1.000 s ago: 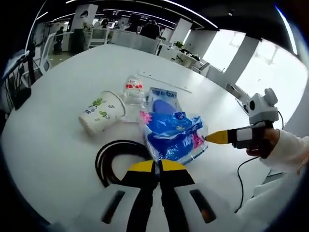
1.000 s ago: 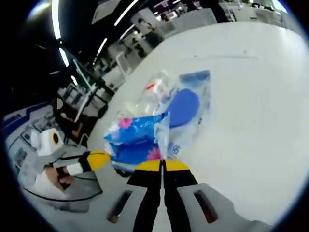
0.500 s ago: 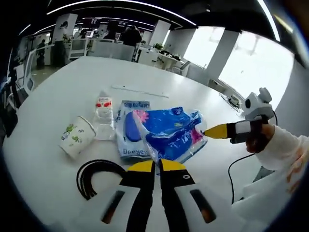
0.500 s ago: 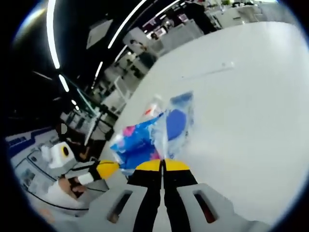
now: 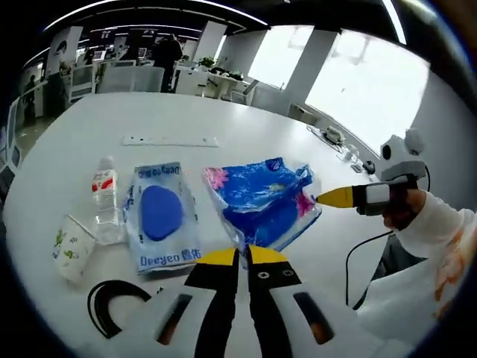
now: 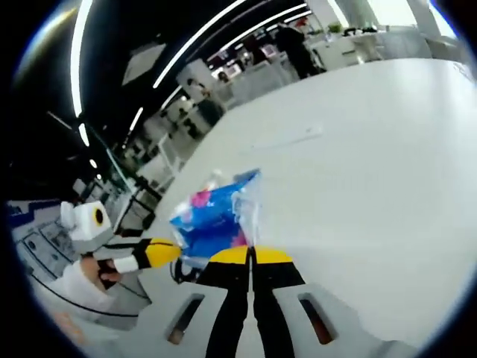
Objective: Arrange the tabletop items into an orderly group along one side of the table until the central work area is clear of visible clutter.
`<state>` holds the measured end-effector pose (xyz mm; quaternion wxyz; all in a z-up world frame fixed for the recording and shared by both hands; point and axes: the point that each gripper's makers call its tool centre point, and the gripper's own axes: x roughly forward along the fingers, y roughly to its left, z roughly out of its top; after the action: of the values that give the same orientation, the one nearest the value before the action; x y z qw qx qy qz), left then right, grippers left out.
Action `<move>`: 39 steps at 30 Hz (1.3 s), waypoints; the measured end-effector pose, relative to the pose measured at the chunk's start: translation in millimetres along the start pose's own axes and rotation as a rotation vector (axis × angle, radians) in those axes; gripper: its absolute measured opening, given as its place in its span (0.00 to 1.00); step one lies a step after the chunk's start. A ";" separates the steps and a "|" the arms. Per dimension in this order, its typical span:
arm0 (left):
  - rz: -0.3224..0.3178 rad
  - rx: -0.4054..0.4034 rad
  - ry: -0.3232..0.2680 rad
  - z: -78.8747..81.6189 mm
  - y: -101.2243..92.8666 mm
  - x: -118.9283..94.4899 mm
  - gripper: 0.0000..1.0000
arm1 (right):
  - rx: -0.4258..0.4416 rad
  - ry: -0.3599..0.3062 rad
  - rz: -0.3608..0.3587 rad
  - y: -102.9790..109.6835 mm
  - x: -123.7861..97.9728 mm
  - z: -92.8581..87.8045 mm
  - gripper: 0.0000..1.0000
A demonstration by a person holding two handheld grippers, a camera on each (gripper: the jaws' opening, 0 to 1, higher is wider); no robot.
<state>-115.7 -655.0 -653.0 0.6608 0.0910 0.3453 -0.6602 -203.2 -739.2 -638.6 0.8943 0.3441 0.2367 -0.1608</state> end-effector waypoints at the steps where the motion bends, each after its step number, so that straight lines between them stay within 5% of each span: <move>1: -0.005 0.002 0.002 1.8 -1.9 1.8 0.01 | 0.004 -0.004 -0.003 -1.5 -1.3 1.3 0.00; 9: -0.041 0.061 0.024 14.0 -8.4 10.5 0.01 | 0.043 -0.043 -0.031 -12.3 -8.5 9.1 0.00; 20: -0.057 0.106 0.085 9.3 -3.8 22.1 0.01 | -0.012 -0.022 -0.063 -22.7 2.9 6.8 0.00; 28: -0.071 0.107 0.091 40.7 7.3 49.2 0.01 | -0.129 -0.011 -0.064 -38.2 16.1 39.6 0.00; 39: -0.061 0.151 0.118 73.0 25.5 84.1 0.01 | -0.145 0.004 -0.081 -63.3 47.8 69.2 0.00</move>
<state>-76.7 -762.3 -655.7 0.6100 0.1689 0.3354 -0.6977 -170.1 -838.1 -653.1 0.9093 0.2687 0.2631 -0.1783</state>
